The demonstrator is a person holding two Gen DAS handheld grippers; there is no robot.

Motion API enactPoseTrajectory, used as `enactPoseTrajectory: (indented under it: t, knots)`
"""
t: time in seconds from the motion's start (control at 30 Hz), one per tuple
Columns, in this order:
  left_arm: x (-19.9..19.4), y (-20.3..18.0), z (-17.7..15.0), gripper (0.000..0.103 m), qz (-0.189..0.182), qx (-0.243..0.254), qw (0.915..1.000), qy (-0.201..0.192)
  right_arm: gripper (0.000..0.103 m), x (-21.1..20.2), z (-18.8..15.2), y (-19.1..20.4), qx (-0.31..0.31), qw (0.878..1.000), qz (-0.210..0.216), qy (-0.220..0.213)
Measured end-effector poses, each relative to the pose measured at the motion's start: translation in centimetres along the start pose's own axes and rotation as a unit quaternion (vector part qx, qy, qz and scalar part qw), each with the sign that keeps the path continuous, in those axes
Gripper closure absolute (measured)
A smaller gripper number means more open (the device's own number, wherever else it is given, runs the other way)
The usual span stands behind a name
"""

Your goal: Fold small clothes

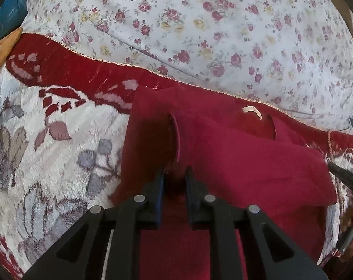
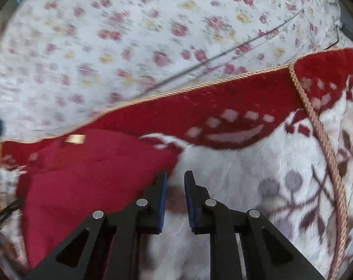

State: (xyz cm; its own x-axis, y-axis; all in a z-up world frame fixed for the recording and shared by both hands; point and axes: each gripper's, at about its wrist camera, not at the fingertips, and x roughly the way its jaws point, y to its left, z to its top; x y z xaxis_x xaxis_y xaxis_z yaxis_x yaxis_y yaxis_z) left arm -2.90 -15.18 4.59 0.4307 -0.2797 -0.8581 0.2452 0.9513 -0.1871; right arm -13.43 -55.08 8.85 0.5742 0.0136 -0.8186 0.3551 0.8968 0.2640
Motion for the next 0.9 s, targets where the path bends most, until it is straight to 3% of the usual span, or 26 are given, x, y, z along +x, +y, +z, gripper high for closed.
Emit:
enactPoseTrajectory:
  t: [0.03,0.07,0.1,0.13,0.2,0.27,0.33,0.37,0.4,0.5,0.57,0.63,0.67,0.7,0.8,0.9]
  knots:
    - [0.0,0.0,0.0,0.085,0.003,0.001,1.0000,0.000,0.067,-1.4,-0.9,1.0,-0.018,1.000,0.018,-0.004]
    - [0.1,-0.1,-0.1,0.085,0.007,0.003,1.0000,-0.001,0.044,-2.0,-1.6,1.6,-0.024,0.999,0.034,-0.005]
    - [0.2,-0.2,-0.1,0.085,0.009,0.003,1.0000,-0.001,0.036,-2.2,-2.5,2.1,-0.031,0.998,0.049,-0.002]
    - [0.2,-0.3,-0.2,0.084,0.013,0.003,0.9999,-0.001,0.039,-2.0,-3.5,2.8,-0.047,0.998,0.050,0.010]
    - [0.2,-0.3,-0.3,0.080,0.014,0.000,0.9999,-0.003,0.048,-0.5,-5.4,3.5,-0.092,0.994,-0.019,0.050]
    - [-0.2,-0.1,-0.4,0.071,0.008,-0.007,0.9999,-0.006,0.048,-0.7,-6.3,2.5,-0.071,0.997,-0.009,0.042]
    - [-1.1,0.3,-0.5,0.048,0.000,-0.016,0.9997,-0.017,0.047,-1.8,-6.0,1.5,-0.030,0.999,0.011,0.038]
    - [-1.7,0.6,-0.6,0.041,-0.001,-0.022,0.9994,-0.027,0.046,-2.7,-5.7,1.1,-0.011,0.999,0.024,0.020]
    - [-2.2,0.7,-0.6,0.029,0.004,-0.027,0.9990,-0.036,0.041,-3.3,-5.3,0.8,0.000,1.000,0.028,0.007]
    - [-3.3,0.9,-0.4,0.026,0.010,-0.033,0.9974,-0.063,0.028,-3.0,-4.1,0.8,0.016,0.999,0.040,-0.008]
    - [-3.1,0.7,-0.1,0.026,0.015,-0.025,0.9975,-0.064,0.023,-1.0,-3.3,1.5,0.026,0.998,0.051,0.008]
    - [-2.2,0.6,0.0,0.026,0.032,-0.018,0.9979,-0.053,0.030,1.7,-3.1,2.1,0.035,0.997,0.054,0.038]
    - [-1.5,0.6,0.0,0.026,0.042,-0.018,0.9980,-0.044,0.065,2.8,-3.1,2.8,0.025,0.997,0.052,0.053]
    - [-0.7,0.7,-0.1,0.026,0.051,-0.020,0.9980,-0.033,0.077,3.0,-3.3,3.0,0.009,0.998,0.041,0.048]
    - [0.9,1.4,-0.3,0.026,0.055,-0.031,0.9980,-0.009,0.084,1.6,-2.9,4.1,-0.046,0.999,-0.010,-0.002]
    - [1.6,1.7,-0.3,0.023,0.051,-0.039,0.9979,-0.008,0.084,2.9,-3.0,3.4,-0.053,0.997,-0.049,0.005]
